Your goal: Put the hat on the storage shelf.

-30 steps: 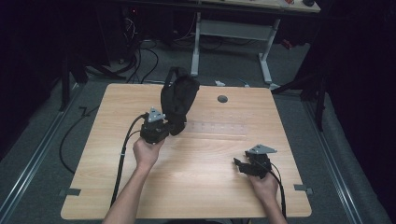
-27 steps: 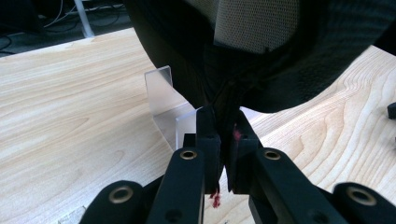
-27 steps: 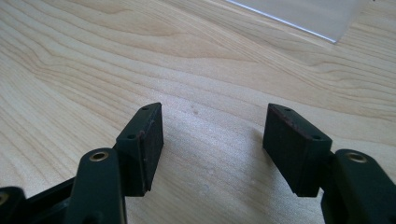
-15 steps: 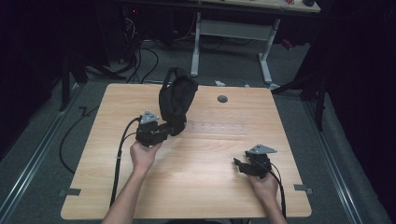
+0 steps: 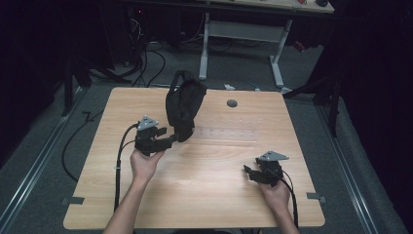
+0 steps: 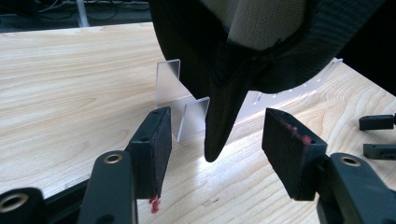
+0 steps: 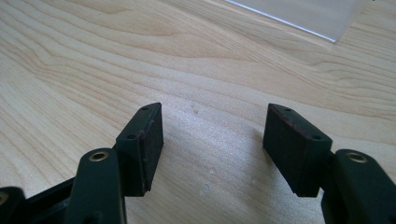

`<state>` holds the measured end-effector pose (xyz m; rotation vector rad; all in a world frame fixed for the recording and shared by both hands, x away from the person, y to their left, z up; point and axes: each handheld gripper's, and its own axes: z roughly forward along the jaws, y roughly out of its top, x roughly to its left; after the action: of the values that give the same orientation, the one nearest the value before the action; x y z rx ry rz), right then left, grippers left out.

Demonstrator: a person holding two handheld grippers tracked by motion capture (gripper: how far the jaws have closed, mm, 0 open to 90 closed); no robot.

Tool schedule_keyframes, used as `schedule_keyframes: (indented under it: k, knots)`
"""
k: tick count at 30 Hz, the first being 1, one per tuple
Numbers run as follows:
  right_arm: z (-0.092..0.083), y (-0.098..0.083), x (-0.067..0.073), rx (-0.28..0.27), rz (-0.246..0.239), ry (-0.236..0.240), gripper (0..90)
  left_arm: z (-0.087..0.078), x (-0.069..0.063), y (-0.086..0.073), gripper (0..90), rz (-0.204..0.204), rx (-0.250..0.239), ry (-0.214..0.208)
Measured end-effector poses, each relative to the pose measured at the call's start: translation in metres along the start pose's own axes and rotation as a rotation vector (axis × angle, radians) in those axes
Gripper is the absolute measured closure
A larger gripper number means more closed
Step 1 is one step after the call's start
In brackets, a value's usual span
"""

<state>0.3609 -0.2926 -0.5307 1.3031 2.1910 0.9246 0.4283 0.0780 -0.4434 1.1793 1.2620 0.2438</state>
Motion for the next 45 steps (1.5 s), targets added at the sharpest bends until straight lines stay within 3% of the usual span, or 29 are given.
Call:
schedule_keyframes:
  k: [19,27,32,45]
  knots:
    - [0.000,0.000,0.000,0.000,0.001,0.000,38.2,-0.026,-0.001,-0.003,40.3,0.010,-0.001,0.006]
    - [0.000,0.000,0.000,0.000,0.000,0.000,38.3,-0.039,0.002,-0.016,39.3,0.030,0.019,0.019]
    - [0.000,0.000,0.000,0.000,0.001,0.000,38.2,-0.047,0.004,-0.021,39.0,0.012,0.012,0.016]
    - [0.000,0.000,0.000,0.000,0.001,0.000,38.2,-0.049,0.018,-0.048,38.4,0.005,0.046,0.062]
